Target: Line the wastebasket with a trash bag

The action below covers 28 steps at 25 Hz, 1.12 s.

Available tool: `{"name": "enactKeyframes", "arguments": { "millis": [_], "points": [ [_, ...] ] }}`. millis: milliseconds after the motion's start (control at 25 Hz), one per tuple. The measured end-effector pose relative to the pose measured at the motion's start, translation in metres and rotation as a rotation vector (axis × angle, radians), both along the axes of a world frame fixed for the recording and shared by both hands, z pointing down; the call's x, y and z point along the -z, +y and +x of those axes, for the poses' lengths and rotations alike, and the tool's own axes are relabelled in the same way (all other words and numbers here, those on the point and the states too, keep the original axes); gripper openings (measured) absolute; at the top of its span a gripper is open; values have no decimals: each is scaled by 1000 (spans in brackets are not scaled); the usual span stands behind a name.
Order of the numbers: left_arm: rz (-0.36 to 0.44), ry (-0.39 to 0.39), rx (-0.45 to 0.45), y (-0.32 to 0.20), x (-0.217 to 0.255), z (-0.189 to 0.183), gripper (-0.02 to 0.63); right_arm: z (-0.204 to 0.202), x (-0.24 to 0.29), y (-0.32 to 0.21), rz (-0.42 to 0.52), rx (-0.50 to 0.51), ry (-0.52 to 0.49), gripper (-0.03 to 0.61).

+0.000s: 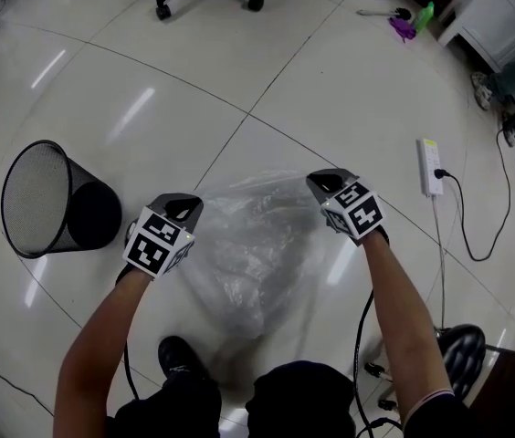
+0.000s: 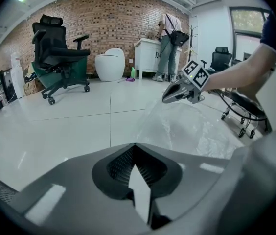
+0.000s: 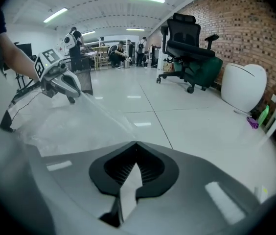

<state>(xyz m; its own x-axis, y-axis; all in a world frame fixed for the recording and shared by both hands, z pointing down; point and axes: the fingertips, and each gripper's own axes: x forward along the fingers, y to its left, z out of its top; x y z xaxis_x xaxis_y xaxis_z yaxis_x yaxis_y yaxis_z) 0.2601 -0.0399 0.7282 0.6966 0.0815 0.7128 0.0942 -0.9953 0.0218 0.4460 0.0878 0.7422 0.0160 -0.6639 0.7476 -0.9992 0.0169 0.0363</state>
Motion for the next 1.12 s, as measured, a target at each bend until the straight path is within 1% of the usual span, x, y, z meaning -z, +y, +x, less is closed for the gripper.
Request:
{"name": "enactKeyframes", "arguments": {
  "millis": [160,360,440,680,920,1120],
  "points": [
    [12,10,42,-5,18,-17,11,-20,31,-7,44,71,17,2],
    [17,87,137,-8,72,-43,11,-58,86,-27,122,185,23,2],
    [34,108,170,-11,93,-61,11,-75,108,-37,152,236,36,2],
    [106,136,262,-28,150,-118,11,-133,171,-81,242,401,68,2],
    [124,166,394,-47,183,-176,11,-187,211,-122,303,521,60,2],
    [154,159,502,-57,209,-229,11,-242,238,-151,346,646,32,2]
  ]
}}
